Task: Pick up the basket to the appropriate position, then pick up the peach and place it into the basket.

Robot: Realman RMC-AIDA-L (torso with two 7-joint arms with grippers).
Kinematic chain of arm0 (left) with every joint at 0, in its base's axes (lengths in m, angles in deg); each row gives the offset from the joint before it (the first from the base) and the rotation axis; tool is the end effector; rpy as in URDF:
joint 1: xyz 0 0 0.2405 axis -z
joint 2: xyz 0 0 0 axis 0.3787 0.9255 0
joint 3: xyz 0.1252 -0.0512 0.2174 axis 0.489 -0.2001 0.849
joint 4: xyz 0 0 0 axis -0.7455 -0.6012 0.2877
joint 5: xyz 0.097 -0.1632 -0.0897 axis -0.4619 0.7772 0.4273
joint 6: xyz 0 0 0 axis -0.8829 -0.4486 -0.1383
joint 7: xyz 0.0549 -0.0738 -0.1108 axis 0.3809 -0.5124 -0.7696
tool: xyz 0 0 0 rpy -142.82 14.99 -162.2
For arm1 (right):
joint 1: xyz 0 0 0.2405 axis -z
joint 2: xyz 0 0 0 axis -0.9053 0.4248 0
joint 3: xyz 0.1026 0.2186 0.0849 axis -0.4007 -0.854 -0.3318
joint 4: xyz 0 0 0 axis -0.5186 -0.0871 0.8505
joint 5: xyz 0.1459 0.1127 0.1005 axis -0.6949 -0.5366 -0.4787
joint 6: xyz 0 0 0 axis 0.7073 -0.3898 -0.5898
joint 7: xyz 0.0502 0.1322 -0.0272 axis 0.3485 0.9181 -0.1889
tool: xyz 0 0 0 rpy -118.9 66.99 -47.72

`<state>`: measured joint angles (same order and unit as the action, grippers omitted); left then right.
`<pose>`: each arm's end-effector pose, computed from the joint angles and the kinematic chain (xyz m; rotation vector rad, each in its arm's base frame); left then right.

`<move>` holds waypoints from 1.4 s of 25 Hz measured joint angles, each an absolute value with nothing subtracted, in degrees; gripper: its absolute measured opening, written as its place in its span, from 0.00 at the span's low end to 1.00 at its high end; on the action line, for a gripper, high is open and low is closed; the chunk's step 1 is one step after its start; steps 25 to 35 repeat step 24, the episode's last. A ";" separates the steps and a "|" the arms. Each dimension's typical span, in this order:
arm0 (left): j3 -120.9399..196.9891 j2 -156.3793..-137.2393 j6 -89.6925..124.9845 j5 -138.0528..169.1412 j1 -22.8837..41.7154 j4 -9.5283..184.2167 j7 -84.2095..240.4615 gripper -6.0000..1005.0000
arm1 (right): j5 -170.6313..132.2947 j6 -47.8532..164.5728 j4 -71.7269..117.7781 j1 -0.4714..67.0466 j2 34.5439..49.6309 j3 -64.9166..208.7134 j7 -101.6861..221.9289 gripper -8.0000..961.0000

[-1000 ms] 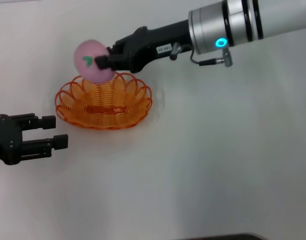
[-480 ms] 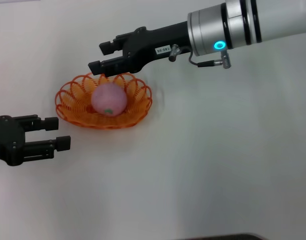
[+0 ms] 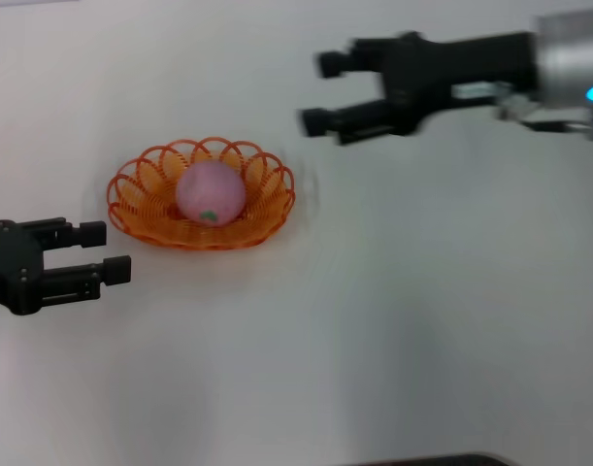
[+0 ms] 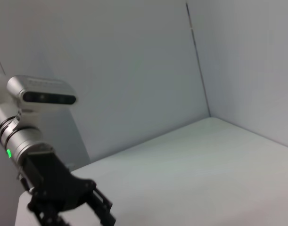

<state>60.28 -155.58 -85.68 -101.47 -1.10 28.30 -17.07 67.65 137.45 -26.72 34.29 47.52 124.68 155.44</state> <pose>-0.2859 0.2578 0.0461 -2.7592 -0.9774 -0.6079 0.1866 0.3491 0.0083 -2.8548 0.5821 0.7369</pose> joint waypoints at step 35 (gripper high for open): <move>60.15 -155.38 -82.99 -101.22 -0.80 27.67 -17.88 0.70 | 80.85 151.52 -31.00 42.66 43.65 112.42 156.89 0.98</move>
